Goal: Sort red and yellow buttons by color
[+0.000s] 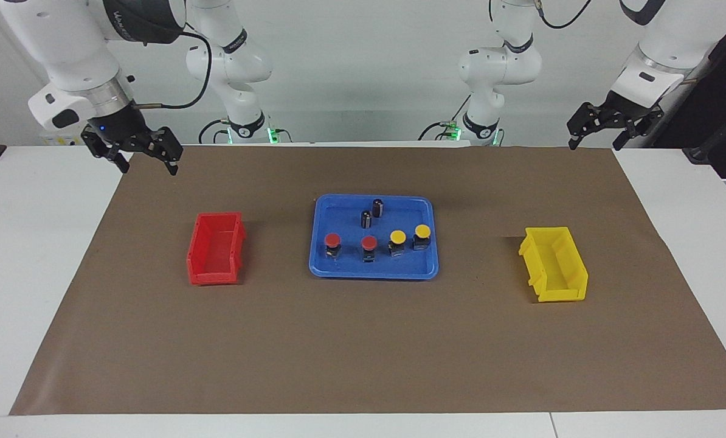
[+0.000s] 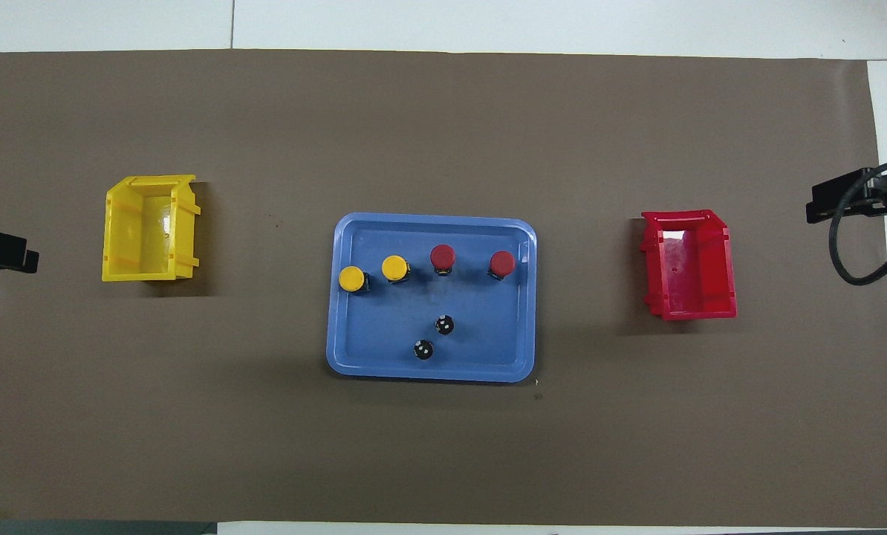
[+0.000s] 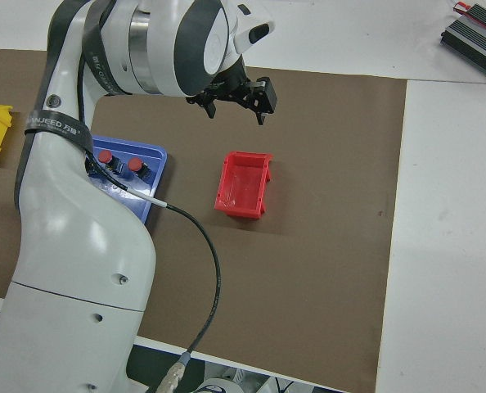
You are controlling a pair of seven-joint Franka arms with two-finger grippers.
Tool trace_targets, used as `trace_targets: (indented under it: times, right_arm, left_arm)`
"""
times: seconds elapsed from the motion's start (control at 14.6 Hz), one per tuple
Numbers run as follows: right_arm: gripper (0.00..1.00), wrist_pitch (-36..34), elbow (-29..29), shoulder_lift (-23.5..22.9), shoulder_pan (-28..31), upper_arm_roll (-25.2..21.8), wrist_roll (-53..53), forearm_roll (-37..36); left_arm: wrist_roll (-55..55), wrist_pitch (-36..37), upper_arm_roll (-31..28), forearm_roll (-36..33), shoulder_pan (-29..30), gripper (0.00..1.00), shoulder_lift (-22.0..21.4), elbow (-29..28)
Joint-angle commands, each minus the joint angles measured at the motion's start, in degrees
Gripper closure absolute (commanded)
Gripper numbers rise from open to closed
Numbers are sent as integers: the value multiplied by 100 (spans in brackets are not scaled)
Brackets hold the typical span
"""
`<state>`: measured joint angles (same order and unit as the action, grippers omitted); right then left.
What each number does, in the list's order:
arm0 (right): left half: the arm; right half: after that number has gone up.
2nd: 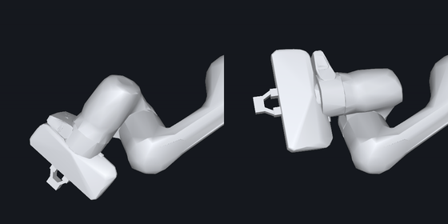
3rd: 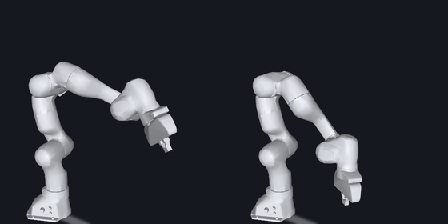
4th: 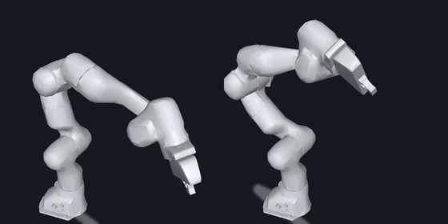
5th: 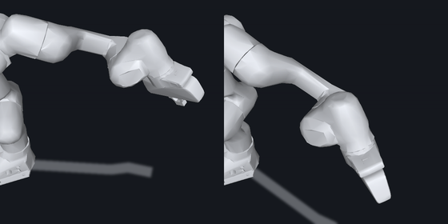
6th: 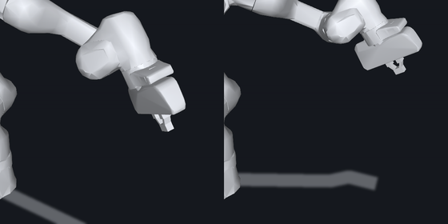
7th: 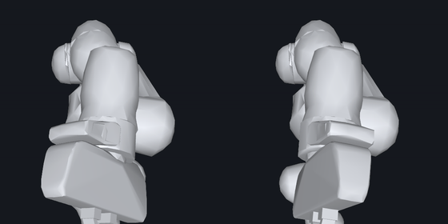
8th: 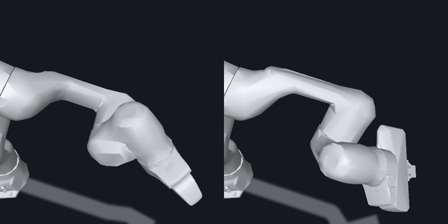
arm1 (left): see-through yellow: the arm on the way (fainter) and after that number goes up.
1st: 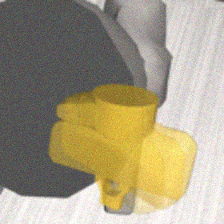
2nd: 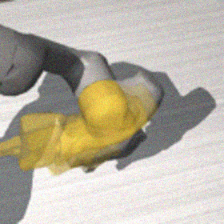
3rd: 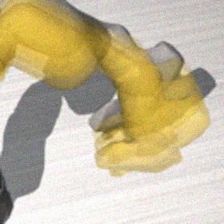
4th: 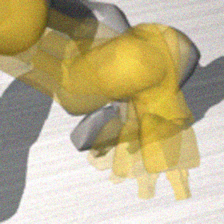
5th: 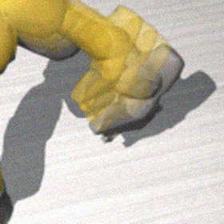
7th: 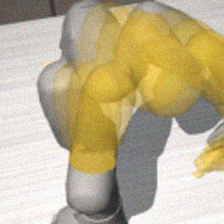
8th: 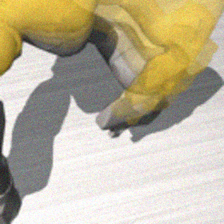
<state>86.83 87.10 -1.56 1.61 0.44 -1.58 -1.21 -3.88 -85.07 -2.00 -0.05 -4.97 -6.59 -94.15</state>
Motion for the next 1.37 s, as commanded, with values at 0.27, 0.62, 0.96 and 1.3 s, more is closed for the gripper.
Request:
trace_targets:
  times: [0.27, 0.62, 0.96, 1.3]
  right_arm:
    - [0, -879, -2303, -1645, -607, 220, -656, -2]
    - [0, 1296, -1034, -1813, -2022, 238, -2459, -11]
    - [0, 3267, 1191, -1392, -2577, 238, -2943, -28]
    - [0, 4140, 1932, -1540, -2807, 238, -3235, -46]
  left_arm:
    - [-34, 60, -19, 14, -4, 0, -114, -86]
    - [-34, 60, -19, 14, -4, 0, -114, -86]
    - [-34, 60, -2, 14, -57, 0, -114, -86]
    - [-7, -19, -11, 14, -4, 0, -114, -104]
